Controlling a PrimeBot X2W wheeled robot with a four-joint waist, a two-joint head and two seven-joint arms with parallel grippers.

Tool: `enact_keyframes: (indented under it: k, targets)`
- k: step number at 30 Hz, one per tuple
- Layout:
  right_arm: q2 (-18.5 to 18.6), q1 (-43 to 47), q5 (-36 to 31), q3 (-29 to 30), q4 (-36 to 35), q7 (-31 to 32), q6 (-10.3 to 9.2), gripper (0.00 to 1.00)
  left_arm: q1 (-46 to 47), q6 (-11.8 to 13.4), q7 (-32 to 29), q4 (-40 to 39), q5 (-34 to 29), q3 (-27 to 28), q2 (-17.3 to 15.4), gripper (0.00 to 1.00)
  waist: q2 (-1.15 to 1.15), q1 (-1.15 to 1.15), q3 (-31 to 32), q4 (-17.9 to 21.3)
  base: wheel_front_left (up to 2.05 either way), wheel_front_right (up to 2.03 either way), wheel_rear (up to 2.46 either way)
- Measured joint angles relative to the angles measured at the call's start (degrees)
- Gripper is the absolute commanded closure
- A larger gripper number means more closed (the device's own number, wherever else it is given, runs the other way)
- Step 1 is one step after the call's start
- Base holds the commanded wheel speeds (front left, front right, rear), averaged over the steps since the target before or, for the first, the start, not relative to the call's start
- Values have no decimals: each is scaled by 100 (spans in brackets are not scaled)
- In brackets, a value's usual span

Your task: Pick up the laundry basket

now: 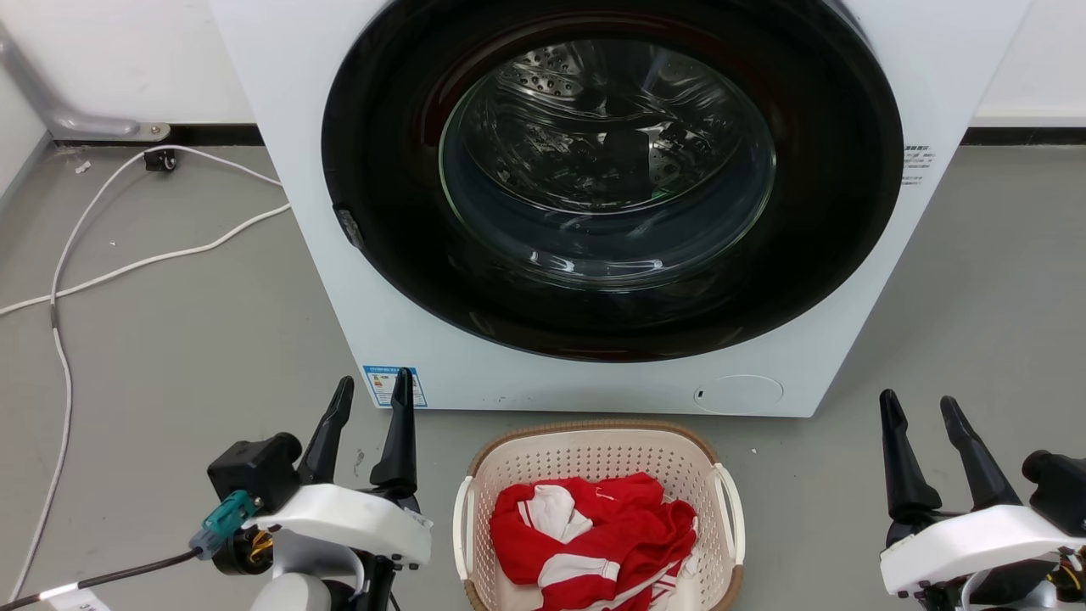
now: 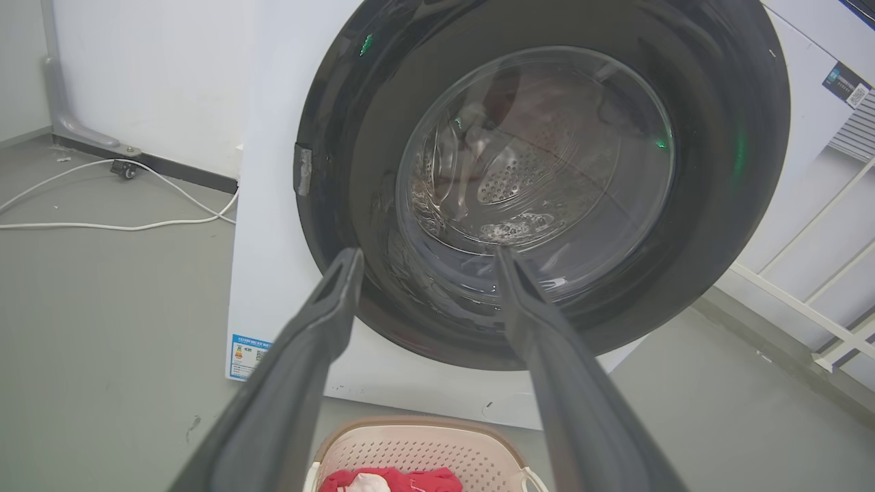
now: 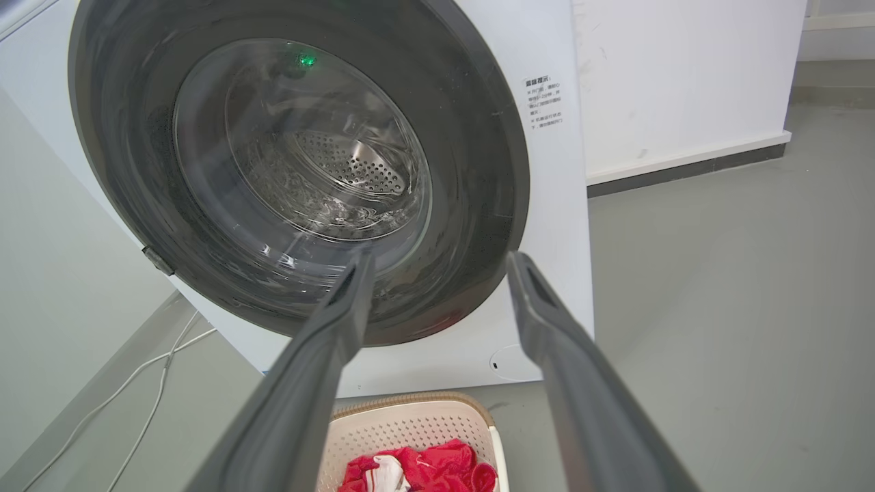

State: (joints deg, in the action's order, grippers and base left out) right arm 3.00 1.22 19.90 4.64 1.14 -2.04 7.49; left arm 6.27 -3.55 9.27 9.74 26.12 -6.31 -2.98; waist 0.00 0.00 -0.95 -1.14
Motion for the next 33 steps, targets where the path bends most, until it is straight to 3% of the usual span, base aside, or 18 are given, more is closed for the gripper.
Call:
enact_keyframes:
  k: [33]
  targets:
    - [-2, -76, -1920, 37, 363, -500, 1, 0, 45, 108, 405, 200, -1596, -157, -8, 0, 0, 0, 22, -63, 0, 0, 0]
